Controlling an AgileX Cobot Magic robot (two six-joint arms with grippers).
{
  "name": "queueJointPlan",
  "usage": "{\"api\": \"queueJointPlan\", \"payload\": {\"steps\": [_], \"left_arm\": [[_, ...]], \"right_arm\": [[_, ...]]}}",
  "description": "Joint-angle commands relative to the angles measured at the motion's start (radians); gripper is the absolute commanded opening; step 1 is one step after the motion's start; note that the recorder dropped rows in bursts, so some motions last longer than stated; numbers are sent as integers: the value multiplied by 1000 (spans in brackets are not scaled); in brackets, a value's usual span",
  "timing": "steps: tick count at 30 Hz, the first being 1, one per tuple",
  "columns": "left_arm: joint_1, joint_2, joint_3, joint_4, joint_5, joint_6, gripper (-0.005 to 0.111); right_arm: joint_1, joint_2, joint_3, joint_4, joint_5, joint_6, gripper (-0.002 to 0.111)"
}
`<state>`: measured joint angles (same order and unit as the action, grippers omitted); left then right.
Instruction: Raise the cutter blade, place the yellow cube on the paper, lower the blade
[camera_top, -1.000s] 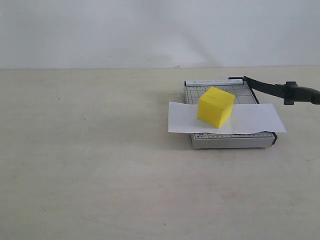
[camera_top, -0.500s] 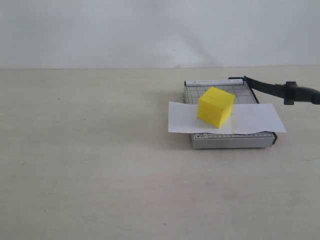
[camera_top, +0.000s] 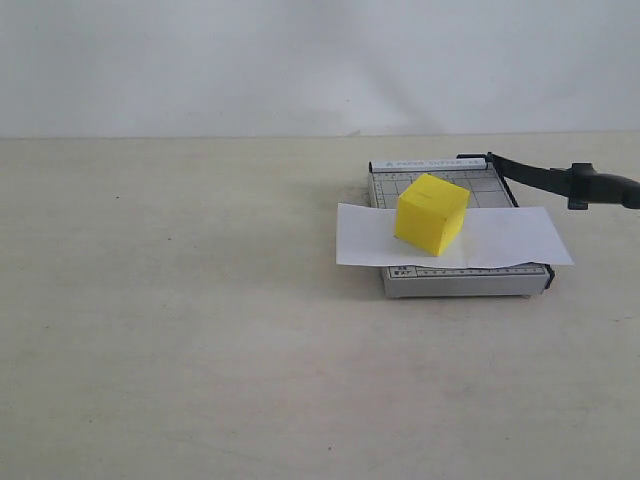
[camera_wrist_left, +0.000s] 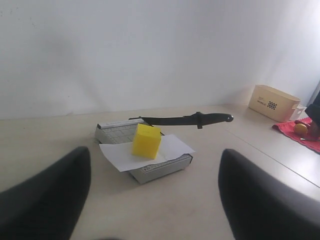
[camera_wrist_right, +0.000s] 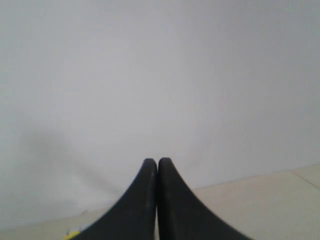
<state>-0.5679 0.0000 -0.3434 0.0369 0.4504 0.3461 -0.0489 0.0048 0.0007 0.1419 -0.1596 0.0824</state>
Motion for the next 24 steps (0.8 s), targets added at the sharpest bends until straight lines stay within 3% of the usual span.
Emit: {"api": "queueJointPlan", "payload": {"steps": [1,11,17,24], "left_arm": [[4,0,4,4,-10,-3,68],[4,0,5,38,-34,-3,68],[4,0,71,174,-169,-3,68],[4,0,171,162,-287,-18,68]], "right_arm": [[1,-5,-1,31,-42,65,0],[1,-5,-1,31,-46,89,0],[1,-5,-1,31,-26,89,0],[1,-5,-1,31,21,87,0]]}}
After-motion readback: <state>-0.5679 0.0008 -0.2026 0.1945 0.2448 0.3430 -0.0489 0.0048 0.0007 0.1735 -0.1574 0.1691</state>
